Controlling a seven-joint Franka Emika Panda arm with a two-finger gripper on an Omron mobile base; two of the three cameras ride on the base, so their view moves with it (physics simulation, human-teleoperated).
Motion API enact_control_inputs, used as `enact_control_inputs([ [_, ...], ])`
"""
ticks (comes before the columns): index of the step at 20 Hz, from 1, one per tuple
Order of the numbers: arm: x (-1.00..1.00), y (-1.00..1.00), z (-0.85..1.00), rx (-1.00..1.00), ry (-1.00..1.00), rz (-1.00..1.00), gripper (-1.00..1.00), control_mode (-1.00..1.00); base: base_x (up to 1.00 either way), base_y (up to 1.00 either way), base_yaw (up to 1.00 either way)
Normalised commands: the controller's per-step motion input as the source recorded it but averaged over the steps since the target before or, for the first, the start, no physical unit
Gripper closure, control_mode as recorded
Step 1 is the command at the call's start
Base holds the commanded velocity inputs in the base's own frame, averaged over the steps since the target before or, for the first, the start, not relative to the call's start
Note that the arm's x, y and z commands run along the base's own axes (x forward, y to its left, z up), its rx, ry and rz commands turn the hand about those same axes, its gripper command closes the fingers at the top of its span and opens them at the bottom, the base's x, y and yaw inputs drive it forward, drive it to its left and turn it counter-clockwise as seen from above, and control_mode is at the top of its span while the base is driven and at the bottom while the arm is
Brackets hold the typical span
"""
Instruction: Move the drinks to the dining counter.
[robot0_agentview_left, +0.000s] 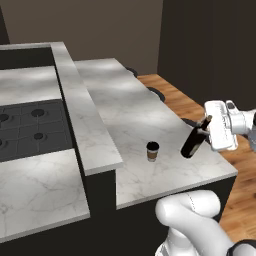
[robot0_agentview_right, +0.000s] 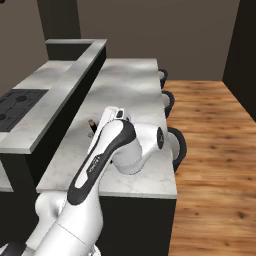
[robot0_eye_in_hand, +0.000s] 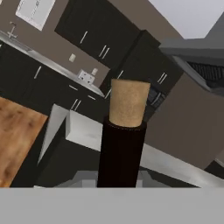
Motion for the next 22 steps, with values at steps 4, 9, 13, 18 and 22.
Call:
enact_control_inputs([
  [4,0.75,0.00,-0.07,0.16,0.08,-0.09,1.00,-1.00,0.00,0.00,0.00],
  [9,0.51,-0.01,-0.09,0.02,0.00,-0.08,1.00,-1.00,0.00,0.00,0.00],
  [13,0.61,-0.02,-0.18,0.00,0.00,-0.11,1.00,-1.00,0.00,0.00,0.00],
  [18,0.63,-0.01,-0.27,-0.02,0.00,-0.13,1.00,-1.00,0.00,0.00,0.00],
  [22,0.60,0.00,-0.34,0.00,0.00,-0.09,1.00,-1.00,0.00,0.00,0.00],
])
